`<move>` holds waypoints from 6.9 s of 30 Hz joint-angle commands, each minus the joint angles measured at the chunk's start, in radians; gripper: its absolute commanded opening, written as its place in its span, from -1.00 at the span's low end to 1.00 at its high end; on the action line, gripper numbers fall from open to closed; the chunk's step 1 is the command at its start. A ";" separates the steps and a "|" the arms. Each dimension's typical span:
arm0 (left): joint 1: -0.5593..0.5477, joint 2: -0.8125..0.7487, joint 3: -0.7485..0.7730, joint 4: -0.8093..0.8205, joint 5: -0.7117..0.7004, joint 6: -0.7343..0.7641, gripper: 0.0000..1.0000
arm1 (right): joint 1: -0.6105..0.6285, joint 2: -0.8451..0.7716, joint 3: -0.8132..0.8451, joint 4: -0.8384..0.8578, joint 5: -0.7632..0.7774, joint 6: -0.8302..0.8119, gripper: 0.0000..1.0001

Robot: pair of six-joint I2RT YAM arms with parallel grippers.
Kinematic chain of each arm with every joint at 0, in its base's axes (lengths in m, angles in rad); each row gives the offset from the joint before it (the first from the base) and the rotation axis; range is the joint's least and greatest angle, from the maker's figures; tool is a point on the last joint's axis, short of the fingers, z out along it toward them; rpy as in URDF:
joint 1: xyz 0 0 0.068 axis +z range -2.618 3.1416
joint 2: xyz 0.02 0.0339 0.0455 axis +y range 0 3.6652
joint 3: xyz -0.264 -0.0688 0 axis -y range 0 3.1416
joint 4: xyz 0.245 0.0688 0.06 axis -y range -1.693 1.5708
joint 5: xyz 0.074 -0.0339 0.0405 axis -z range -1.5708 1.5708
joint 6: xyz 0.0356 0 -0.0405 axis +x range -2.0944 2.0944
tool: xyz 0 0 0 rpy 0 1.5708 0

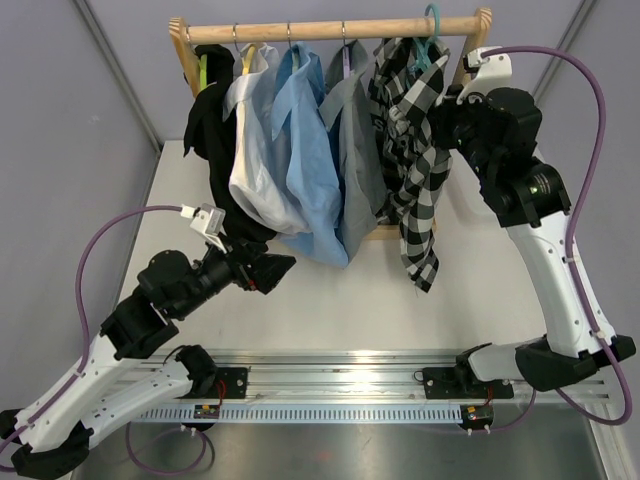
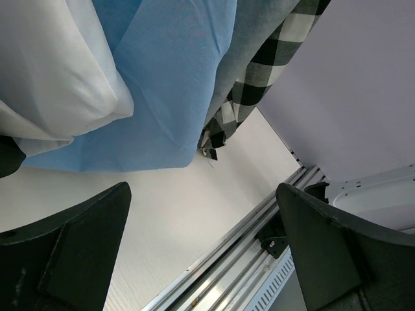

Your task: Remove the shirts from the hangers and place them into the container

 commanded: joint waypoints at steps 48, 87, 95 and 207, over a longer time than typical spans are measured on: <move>-0.370 0.792 0.523 0.759 0.111 0.175 0.96 | 0.010 -0.659 -0.192 -0.648 -0.660 0.309 -1.00; -0.424 1.010 1.117 0.403 -0.417 0.627 -1.00 | 0.008 -0.696 -0.221 -0.736 -0.435 0.253 0.87; -0.424 1.032 1.203 0.354 -0.542 0.767 -1.00 | 0.010 -0.710 -0.223 -0.755 -0.363 0.244 0.48; -0.600 0.943 0.818 -0.161 -0.436 0.555 -1.00 | 0.008 -0.404 0.070 -0.818 -0.490 0.316 0.99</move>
